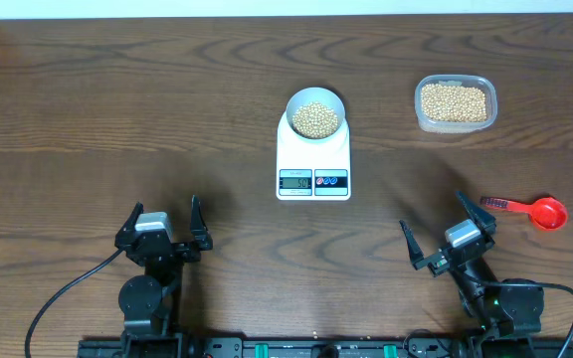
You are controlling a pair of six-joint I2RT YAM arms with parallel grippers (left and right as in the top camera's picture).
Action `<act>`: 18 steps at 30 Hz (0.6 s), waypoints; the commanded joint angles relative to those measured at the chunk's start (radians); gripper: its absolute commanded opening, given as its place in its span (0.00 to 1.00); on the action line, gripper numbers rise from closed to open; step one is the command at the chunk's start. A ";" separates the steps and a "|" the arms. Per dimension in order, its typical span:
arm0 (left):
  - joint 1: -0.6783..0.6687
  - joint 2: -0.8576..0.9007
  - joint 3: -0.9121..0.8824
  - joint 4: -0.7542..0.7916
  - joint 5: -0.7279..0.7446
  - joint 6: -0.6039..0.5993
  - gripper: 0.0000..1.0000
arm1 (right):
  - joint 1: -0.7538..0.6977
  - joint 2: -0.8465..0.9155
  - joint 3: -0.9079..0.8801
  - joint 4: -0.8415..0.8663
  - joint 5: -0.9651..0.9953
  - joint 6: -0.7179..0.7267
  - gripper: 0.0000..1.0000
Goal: Scoop item into bowl and weigh 50g on scale
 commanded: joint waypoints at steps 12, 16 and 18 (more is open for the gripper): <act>0.006 -0.006 -0.025 -0.028 -0.029 0.009 0.98 | 0.005 -0.005 -0.003 -0.004 0.008 0.009 0.99; 0.006 -0.006 -0.025 -0.028 -0.029 0.008 0.98 | 0.005 -0.005 -0.003 -0.004 0.008 0.009 0.99; 0.006 -0.006 -0.025 -0.028 -0.029 0.008 0.98 | 0.005 -0.005 -0.003 -0.003 0.008 0.009 0.99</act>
